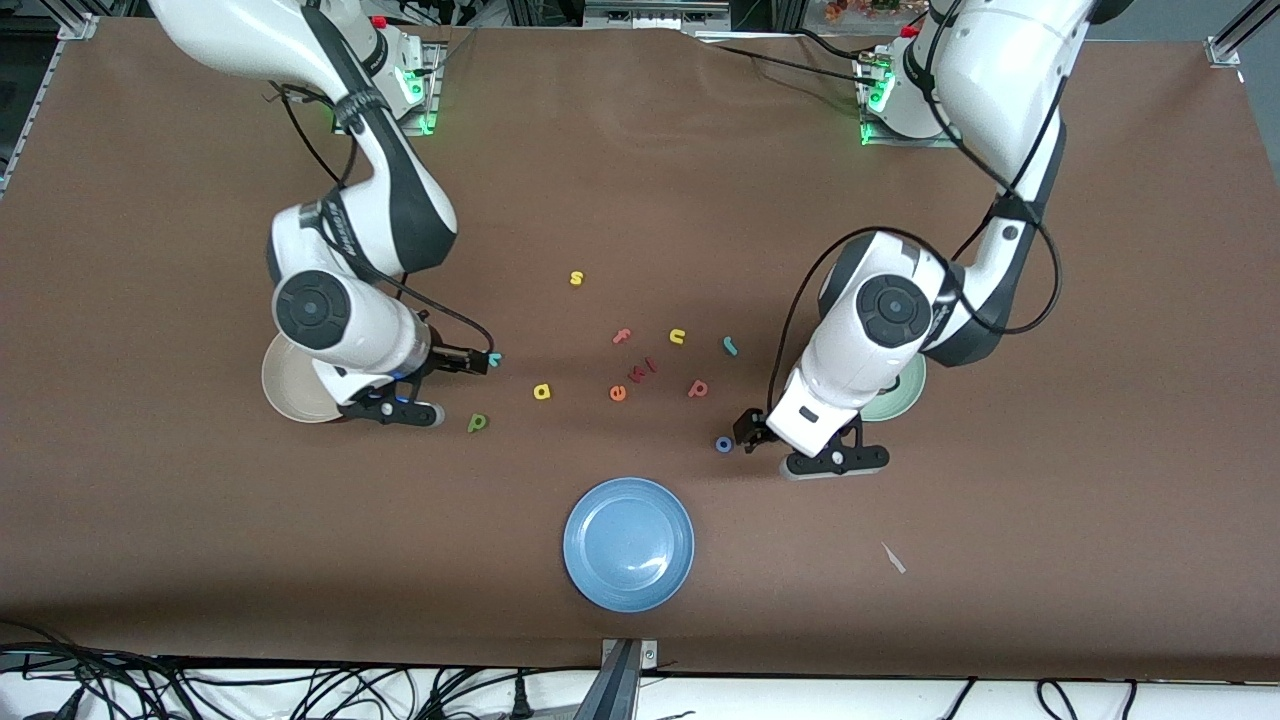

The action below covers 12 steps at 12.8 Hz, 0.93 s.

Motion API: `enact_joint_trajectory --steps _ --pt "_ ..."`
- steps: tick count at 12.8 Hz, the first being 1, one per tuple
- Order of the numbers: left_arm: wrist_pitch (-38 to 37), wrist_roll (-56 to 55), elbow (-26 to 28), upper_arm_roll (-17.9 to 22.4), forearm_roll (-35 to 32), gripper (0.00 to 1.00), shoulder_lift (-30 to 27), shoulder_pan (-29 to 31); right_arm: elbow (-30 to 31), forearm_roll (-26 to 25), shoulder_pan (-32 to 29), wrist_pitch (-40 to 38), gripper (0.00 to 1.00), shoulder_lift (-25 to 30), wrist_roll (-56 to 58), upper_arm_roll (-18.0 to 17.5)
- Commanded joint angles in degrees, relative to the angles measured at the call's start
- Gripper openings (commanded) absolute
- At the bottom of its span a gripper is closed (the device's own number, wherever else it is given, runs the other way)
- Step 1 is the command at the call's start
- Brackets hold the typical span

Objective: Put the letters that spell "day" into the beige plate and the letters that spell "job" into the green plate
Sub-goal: 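Move both grippers down toward the scattered foam letters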

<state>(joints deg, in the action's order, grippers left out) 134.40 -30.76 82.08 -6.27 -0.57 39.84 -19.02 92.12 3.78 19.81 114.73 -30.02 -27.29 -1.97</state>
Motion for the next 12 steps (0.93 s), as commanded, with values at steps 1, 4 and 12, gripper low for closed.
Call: enact_joint_trajectory --steps 1,4,12 --pt "3.13 6.14 -3.24 0.47 1.27 1.00 3.92 -0.41 -0.89 1.05 -0.30 3.12 1.00 -1.00 -1.09 0.39" --pt "6.13 7.56 -3.42 1.00 1.09 1.00 7.26 -2.85 -0.98 0.79 -0.73 7.95 1.00 -4.95 -3.03 0.65" --pt "6.14 6.77 -2.98 2.06 -3.04 0.92 9.11 -6.21 -5.54 0.18 -0.47 12.35 1.00 -14.18 -5.05 0.65"
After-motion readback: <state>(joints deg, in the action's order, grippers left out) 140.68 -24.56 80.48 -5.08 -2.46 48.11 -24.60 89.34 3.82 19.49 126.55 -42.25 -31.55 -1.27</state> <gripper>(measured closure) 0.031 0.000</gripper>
